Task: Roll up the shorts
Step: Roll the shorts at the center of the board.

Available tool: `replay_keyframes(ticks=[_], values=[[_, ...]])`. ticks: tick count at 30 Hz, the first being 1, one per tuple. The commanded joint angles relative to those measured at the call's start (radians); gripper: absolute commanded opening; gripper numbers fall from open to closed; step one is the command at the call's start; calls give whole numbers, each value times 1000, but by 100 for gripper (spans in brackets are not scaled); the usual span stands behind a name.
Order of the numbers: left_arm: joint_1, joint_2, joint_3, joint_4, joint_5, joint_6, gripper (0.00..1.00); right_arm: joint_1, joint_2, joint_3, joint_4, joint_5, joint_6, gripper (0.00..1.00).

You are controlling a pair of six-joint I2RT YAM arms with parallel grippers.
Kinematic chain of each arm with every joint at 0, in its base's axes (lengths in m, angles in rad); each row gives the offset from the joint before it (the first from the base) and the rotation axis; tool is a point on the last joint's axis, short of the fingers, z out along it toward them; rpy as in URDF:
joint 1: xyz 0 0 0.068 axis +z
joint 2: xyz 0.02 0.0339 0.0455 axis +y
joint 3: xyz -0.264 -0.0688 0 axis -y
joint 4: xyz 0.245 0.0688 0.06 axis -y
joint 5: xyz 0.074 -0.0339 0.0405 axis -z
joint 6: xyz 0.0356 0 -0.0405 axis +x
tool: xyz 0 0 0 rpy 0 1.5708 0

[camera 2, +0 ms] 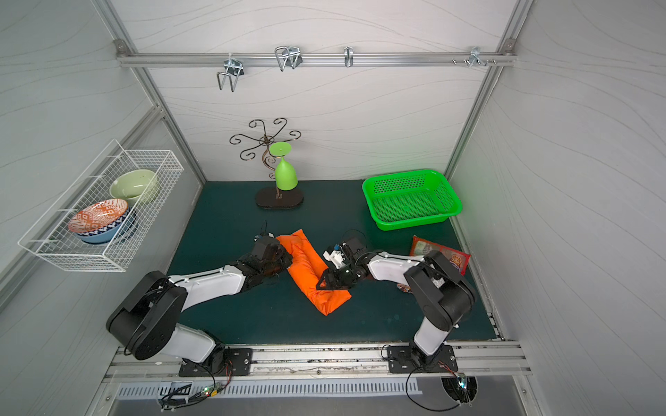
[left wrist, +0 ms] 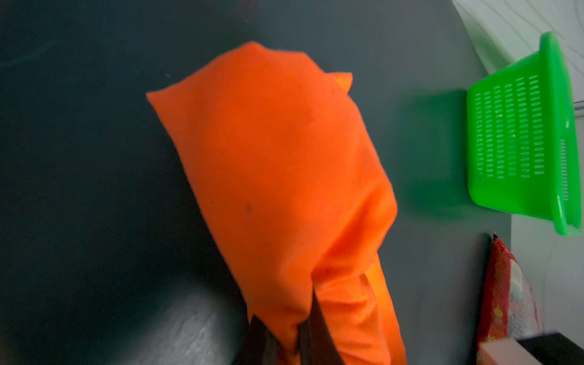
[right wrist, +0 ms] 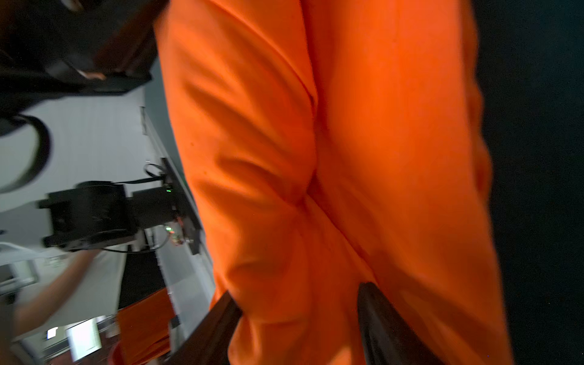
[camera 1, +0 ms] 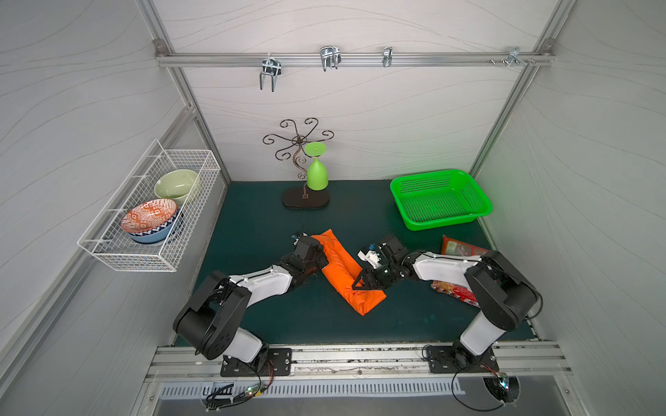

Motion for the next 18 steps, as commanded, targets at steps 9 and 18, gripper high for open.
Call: replay_keyframes(ticks=[9, 18], values=[[-16, 17, 166, -424, -35, -41, 0, 358, -181, 167, -345, 685, -202, 75], [-23, 24, 207, -487, -16, -55, 0, 511, 14, 267, -220, 843, -285, 79]])
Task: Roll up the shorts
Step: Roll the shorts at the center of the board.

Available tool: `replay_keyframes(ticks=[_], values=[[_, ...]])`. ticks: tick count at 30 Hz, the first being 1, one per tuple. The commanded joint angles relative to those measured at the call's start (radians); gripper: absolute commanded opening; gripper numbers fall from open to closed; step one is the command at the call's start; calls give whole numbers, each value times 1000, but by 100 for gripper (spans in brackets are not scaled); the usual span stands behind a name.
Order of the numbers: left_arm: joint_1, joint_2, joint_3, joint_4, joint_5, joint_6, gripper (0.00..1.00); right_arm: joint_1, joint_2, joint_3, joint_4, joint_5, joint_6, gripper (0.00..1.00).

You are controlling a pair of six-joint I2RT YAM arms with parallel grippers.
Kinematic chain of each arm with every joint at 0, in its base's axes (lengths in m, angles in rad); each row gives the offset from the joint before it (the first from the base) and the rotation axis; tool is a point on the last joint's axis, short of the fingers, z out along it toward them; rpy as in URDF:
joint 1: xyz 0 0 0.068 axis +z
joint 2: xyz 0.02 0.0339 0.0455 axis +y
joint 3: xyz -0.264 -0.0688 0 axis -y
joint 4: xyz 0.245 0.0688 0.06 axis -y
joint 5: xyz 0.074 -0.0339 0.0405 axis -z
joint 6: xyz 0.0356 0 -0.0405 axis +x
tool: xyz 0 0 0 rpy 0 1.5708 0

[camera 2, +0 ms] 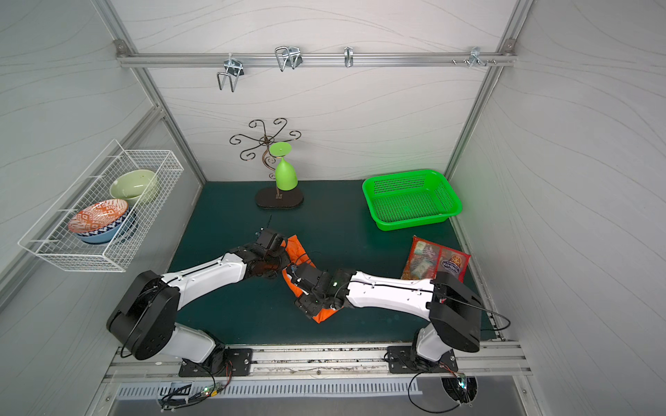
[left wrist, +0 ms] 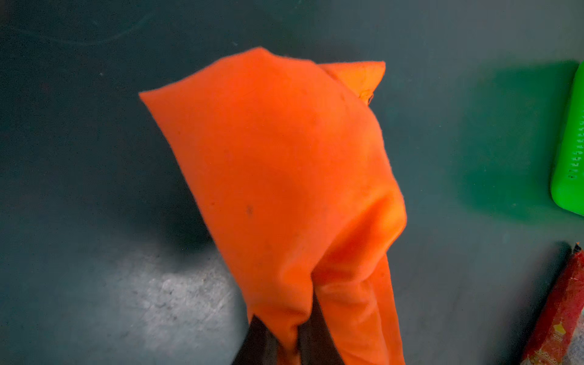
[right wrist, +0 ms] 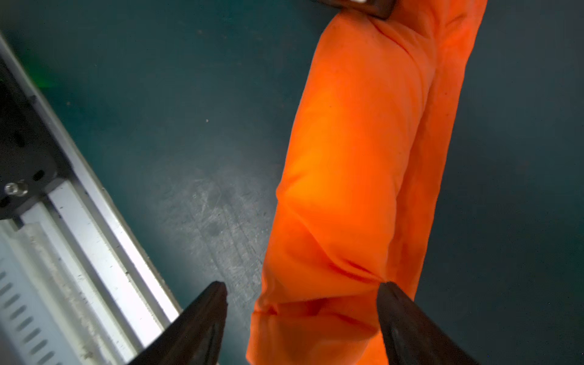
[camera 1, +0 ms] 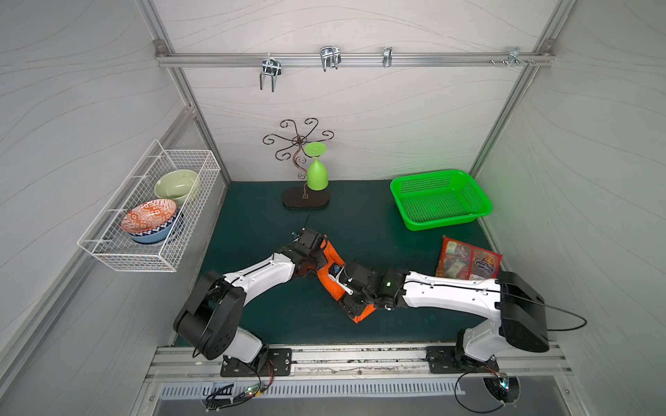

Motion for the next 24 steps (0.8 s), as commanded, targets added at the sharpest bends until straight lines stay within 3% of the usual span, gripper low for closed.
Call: replay_keyframes(ticks=[1, 9, 14, 17, 18, 21, 24], values=[[-8, 15, 26, -80, 12, -17, 0, 17, 74, 41, 41, 113, -54, 79], [-8, 12, 26, -92, 46, -25, 0, 18, 216, 73, 91, 188, -88, 76], [-7, 17, 33, -88, 68, -24, 0, -27, 218, 36, 111, 49, -55, 41], [-6, 14, 51, -84, 71, -2, 0, -72, 166, -23, 169, -83, -23, 34], [-5, 10, 59, -86, 67, 5, 3, -94, 149, -40, 188, -136, -10, 34], [2, -14, 80, -93, 65, 25, 42, -170, 110, -99, 253, -324, 54, 33], [5, -73, 83, -91, 42, 45, 58, -243, 96, -155, 351, -492, 131, 33]])
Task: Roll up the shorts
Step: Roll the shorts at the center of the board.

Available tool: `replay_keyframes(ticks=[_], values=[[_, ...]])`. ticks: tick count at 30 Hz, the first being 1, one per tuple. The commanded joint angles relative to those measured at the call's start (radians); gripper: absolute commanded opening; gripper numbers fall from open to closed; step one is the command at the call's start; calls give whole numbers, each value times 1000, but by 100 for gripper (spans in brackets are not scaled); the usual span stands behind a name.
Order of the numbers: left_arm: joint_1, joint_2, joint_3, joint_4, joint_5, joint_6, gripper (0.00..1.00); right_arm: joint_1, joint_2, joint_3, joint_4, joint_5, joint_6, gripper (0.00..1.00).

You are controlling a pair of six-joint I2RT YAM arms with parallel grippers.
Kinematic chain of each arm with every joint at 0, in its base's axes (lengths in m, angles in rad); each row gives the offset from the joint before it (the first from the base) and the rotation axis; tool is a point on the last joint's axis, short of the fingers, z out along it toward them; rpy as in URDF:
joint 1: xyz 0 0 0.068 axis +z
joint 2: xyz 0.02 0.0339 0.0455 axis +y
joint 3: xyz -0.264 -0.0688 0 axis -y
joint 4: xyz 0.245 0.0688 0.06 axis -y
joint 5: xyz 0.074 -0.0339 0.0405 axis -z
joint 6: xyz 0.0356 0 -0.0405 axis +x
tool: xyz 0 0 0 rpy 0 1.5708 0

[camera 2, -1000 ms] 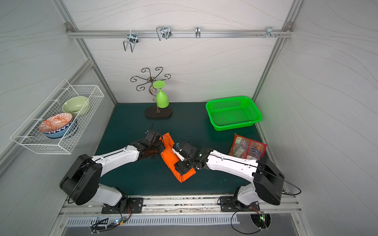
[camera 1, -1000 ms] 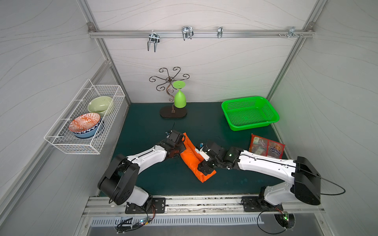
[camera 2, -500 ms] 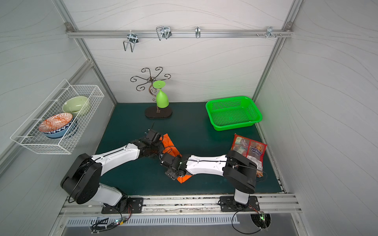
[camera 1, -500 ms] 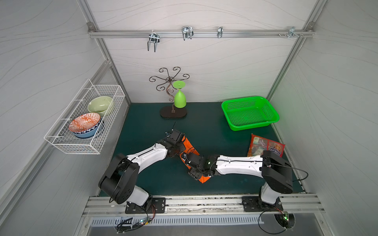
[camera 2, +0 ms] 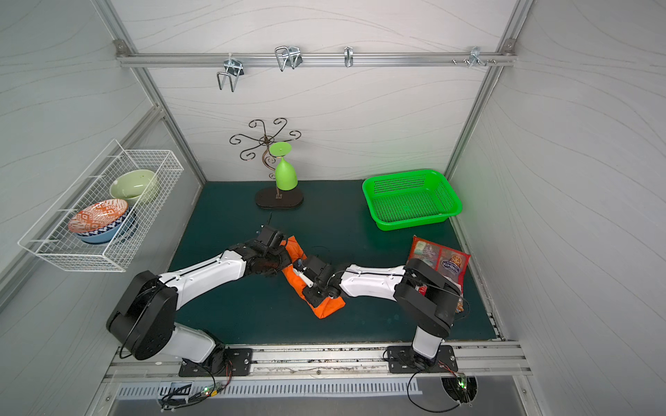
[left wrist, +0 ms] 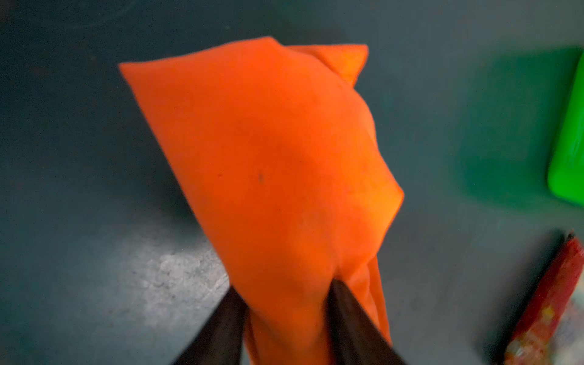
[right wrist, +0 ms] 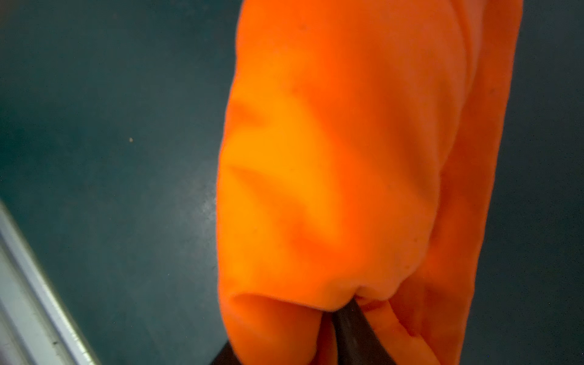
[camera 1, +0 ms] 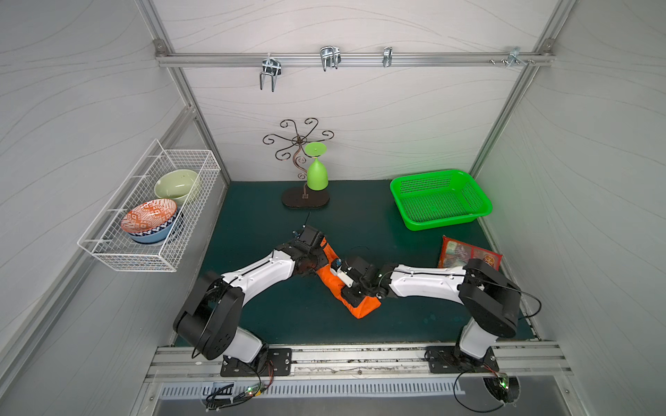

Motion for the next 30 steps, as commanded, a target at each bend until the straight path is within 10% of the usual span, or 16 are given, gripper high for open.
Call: replay_keyframes(ticks=[1, 13, 30], values=[[4, -82, 35, -22, -6, 40, 59, -69, -23, -59, 129, -272, 130, 33], [-2, -284, -221, 216, 95, 31, 64, -300, 188, -218, 727, -733, 661, 34], [-21, -67, -329, 683, 112, 16, 69, -310, 285, -228, 808, -755, 723, 35]])
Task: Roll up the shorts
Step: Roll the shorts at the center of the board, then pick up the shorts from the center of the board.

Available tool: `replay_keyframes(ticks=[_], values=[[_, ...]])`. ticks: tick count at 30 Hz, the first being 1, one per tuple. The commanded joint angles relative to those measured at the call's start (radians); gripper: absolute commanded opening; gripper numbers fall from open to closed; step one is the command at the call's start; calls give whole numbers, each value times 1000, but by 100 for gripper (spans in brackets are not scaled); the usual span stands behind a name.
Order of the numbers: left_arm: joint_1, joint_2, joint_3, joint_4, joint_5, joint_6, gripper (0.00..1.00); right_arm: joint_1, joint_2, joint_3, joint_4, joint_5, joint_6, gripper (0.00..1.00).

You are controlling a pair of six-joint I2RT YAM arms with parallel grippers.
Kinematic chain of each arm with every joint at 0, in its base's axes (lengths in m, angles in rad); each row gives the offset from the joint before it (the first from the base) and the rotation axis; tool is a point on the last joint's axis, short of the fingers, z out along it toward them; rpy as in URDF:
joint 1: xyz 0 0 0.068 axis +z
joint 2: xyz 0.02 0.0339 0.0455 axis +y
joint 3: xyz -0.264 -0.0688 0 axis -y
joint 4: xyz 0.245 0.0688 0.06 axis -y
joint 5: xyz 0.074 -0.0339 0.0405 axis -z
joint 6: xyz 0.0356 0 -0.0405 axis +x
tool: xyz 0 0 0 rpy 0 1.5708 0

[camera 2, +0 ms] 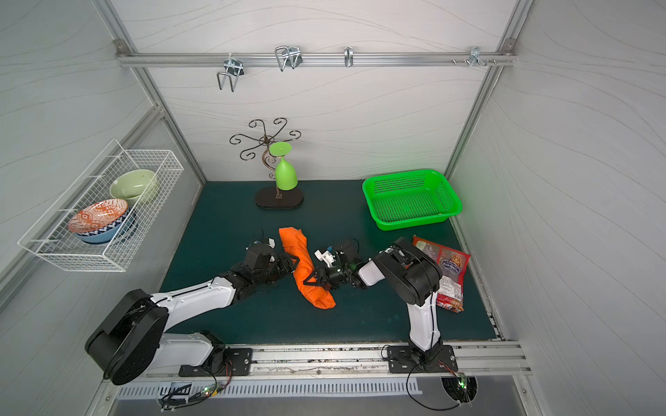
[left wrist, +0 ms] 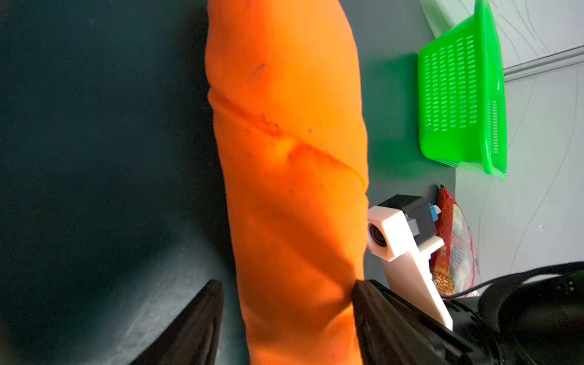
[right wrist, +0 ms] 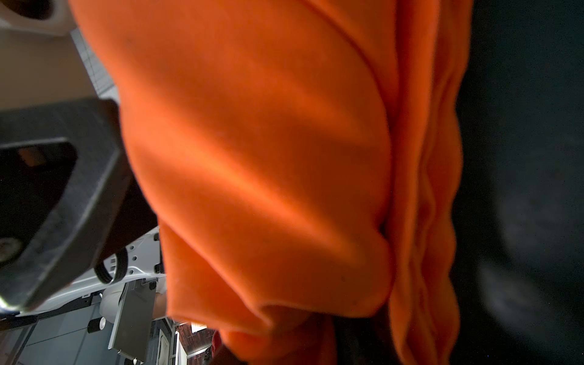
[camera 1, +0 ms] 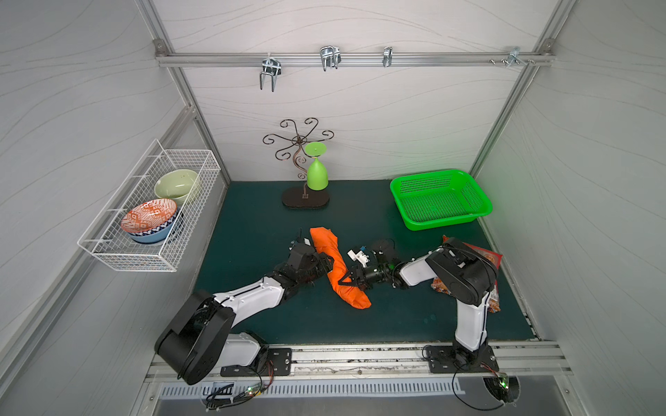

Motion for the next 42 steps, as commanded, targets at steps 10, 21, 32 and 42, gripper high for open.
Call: replay_keyframes(ticks=[10, 21, 32, 42], values=[[-9, 247, 145, -35, -17, 19, 44, -3, 53, -23, -18, 4, 15, 40], [-20, 254, 182, -166, -75, 79, 34, -69, -348, -78, -435, 128, -218, 66], [-23, 226, 131, -157, -71, 85, 33, -154, -296, 97, -615, 183, -287, 75], [-22, 234, 105, -204, -104, 91, 27, -87, -8, 298, -586, 179, -245, 74]])
